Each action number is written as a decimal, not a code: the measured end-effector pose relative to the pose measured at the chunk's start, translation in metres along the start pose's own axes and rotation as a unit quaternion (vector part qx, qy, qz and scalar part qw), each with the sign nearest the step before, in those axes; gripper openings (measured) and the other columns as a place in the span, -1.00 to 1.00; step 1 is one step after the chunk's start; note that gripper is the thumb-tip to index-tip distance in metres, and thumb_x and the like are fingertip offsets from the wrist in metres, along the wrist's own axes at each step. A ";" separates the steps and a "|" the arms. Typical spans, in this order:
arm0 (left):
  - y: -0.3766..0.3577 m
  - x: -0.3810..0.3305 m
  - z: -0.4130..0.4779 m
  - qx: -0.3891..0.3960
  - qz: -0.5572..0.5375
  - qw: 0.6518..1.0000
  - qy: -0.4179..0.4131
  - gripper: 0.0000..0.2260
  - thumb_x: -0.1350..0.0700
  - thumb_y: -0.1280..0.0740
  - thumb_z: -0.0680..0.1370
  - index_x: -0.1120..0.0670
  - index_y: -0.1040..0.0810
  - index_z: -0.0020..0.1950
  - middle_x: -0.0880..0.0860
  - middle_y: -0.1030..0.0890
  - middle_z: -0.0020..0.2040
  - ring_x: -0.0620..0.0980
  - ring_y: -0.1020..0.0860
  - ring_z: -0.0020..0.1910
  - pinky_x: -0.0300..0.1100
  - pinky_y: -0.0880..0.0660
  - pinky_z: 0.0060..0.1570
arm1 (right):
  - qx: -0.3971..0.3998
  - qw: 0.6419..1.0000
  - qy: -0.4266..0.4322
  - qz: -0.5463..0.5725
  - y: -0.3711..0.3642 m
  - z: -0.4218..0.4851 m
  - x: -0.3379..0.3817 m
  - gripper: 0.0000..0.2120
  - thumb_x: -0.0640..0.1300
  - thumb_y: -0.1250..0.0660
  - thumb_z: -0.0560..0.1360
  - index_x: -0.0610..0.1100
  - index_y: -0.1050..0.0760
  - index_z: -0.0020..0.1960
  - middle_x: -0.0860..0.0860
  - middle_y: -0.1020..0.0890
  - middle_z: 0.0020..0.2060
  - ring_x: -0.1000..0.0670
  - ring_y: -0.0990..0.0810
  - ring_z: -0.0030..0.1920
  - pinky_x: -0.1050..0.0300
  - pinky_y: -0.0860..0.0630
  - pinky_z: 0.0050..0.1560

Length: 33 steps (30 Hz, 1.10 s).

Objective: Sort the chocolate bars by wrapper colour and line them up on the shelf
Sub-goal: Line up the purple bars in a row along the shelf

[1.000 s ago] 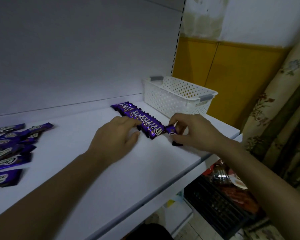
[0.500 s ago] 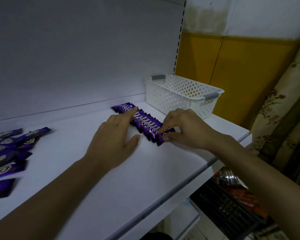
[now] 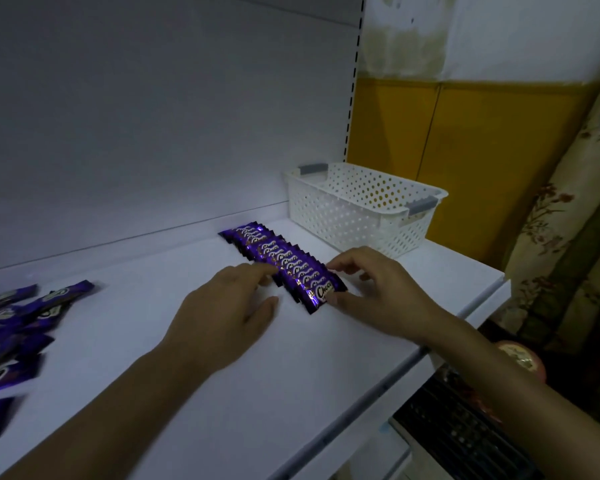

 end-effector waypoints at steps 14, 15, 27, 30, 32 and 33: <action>0.006 -0.002 0.011 0.026 0.057 0.997 0.037 -0.78 -0.07 -0.22 0.57 -0.04 -0.58 0.10 -0.09 -0.59 0.03 -0.03 -0.50 0.06 -0.14 -0.45 -0.01 | 0.016 0.997 -0.022 0.070 0.001 0.010 -0.014 -0.72 -0.06 -0.49 0.39 -0.01 -0.56 0.08 0.01 -0.58 0.02 0.11 -0.52 0.01 0.46 -0.39 -0.09; 0.006 -0.002 0.010 0.023 0.051 0.998 0.043 -0.75 -0.09 -0.20 0.56 -0.03 -0.57 0.11 -0.08 -0.60 0.02 -0.02 -0.51 0.04 -0.14 -0.45 -0.03 | 0.017 0.997 -0.021 0.075 0.000 0.010 -0.014 -0.72 -0.07 -0.49 0.39 0.00 -0.56 0.07 0.02 -0.59 0.02 0.13 -0.52 0.00 0.47 -0.39 -0.09; 0.034 -0.011 -0.020 0.073 0.101 0.991 0.048 -0.57 -0.08 -0.19 0.58 -0.13 -0.25 0.44 -0.13 -0.53 0.26 -0.03 -0.47 0.24 -0.15 -0.43 0.06 | -0.022 0.992 0.126 -0.017 -0.032 -0.009 0.057 -0.72 -0.12 -0.38 0.47 -0.09 -0.53 0.17 0.00 -0.56 0.11 0.01 -0.46 0.15 0.12 -0.42 0.13; 0.063 0.005 -0.050 0.073 0.148 0.985 0.046 -0.51 -0.09 -0.21 0.58 -0.10 -0.22 0.49 -0.07 -0.45 0.36 -0.04 -0.38 0.31 -0.16 -0.38 0.15 | 0.023 0.992 0.125 0.003 -0.058 0.000 0.087 -0.74 -0.10 -0.31 0.53 -0.04 -0.50 0.21 0.04 -0.53 0.17 0.04 -0.44 0.20 0.10 -0.41 0.17; 0.085 0.016 -0.071 0.063 0.151 0.984 0.068 -0.49 -0.08 -0.25 0.57 -0.07 -0.23 0.49 -0.05 -0.41 0.40 -0.03 -0.35 0.35 -0.16 -0.34 0.22 | 0.050 0.992 0.117 0.013 -0.077 0.010 0.106 -0.77 -0.12 -0.26 0.56 -0.01 -0.49 0.20 0.05 -0.53 0.18 0.04 -0.43 0.20 0.08 -0.43 0.16; 0.096 0.021 -0.081 0.050 0.146 0.985 0.077 -0.48 -0.07 -0.27 0.55 -0.06 -0.24 0.49 -0.04 -0.40 0.41 -0.02 -0.34 0.36 -0.17 -0.31 0.25 | 0.064 0.991 0.118 0.016 -0.088 0.016 0.115 -0.77 -0.14 -0.24 0.57 -0.02 -0.49 0.20 0.05 -0.53 0.18 0.04 -0.44 0.20 0.08 -0.43 0.15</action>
Point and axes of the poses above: each hand's wrist, its own z-axis towards the middle knuckle, its own y-axis out of the back of the hand, x = y × z, the point moved 1 cm from there along z, towards the middle knuckle
